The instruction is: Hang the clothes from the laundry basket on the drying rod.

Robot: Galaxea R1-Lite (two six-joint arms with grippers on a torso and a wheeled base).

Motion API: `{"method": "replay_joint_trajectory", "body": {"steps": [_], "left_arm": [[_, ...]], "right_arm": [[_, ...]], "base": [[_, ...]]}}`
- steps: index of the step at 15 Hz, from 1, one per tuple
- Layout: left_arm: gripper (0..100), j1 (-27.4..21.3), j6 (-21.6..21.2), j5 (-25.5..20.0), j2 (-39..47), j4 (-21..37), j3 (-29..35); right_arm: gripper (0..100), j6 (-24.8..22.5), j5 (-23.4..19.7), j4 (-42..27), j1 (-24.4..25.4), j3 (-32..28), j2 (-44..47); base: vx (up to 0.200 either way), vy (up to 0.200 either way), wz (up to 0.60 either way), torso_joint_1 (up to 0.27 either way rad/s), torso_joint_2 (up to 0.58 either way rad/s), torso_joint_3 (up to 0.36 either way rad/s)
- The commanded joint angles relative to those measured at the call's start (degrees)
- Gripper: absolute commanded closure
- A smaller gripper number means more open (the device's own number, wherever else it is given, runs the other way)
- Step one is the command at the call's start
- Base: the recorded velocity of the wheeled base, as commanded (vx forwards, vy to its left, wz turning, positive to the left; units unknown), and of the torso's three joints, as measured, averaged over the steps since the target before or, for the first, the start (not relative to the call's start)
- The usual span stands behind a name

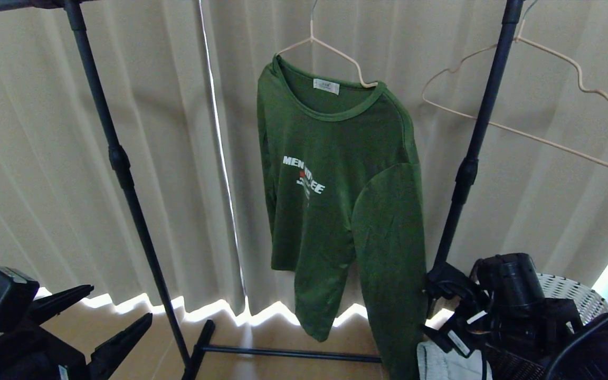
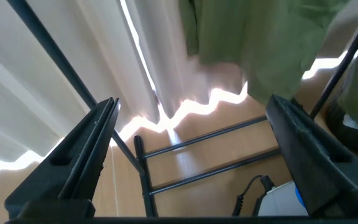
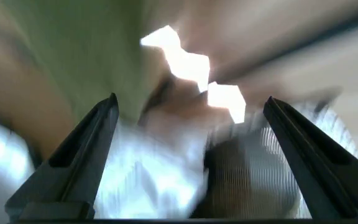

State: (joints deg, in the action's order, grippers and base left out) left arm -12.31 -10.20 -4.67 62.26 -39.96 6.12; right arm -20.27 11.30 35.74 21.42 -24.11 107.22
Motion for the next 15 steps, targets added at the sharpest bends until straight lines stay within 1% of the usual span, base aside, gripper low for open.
{"method": "replay_joint_trajectory", "body": {"steps": [1, 4, 7, 10, 12, 15], "left_arm": [[0, 0.0, 0.0, 0.0, 0.1, 0.0, 0.0], [0, 0.0, 0.0, 0.0, 0.1, 0.0, 0.0], [0, 0.0, -0.1, 0.0, 0.1, 0.0, 0.0], [0, 0.0, 0.0, 0.0, 0.1, 0.0, 0.0], [0, 0.0, 0.0, 0.0, 0.0, 0.0, 0.0], [0, 0.0, 0.0, 0.0, -0.1, 0.0, -0.1]], "right_arm": [[0, -0.1, 0.7, -3.5, -0.6, -0.4, -0.3], [0, -0.8, 0.9, -8.0, -0.2, -0.8, 0.2], [0, -0.8, 0.8, -8.1, 1.0, -1.5, 2.4], [0, -0.8, 1.4, -8.1, 2.5, -3.5, 6.3], [0, -0.8, 2.7, -8.2, 2.5, -4.5, 8.4], [0, -0.7, 3.0, -8.2, 2.0, -6.7, 12.1]], "base": [[0.0, 0.0, 0.0, 0.0, 0.0, 0.0], [0.0, 0.0, 0.0, 0.0, 0.0, 0.0], [0.0, 0.0, 0.0, 0.0, 0.0, 0.0], [0.0, 0.0, 0.0, 0.0, 0.0, 0.0], [0.0, 0.0, 0.0, 0.0, 0.0, 0.0], [0.0, 0.0, 0.0, 0.0, 0.0, 0.0]]}}
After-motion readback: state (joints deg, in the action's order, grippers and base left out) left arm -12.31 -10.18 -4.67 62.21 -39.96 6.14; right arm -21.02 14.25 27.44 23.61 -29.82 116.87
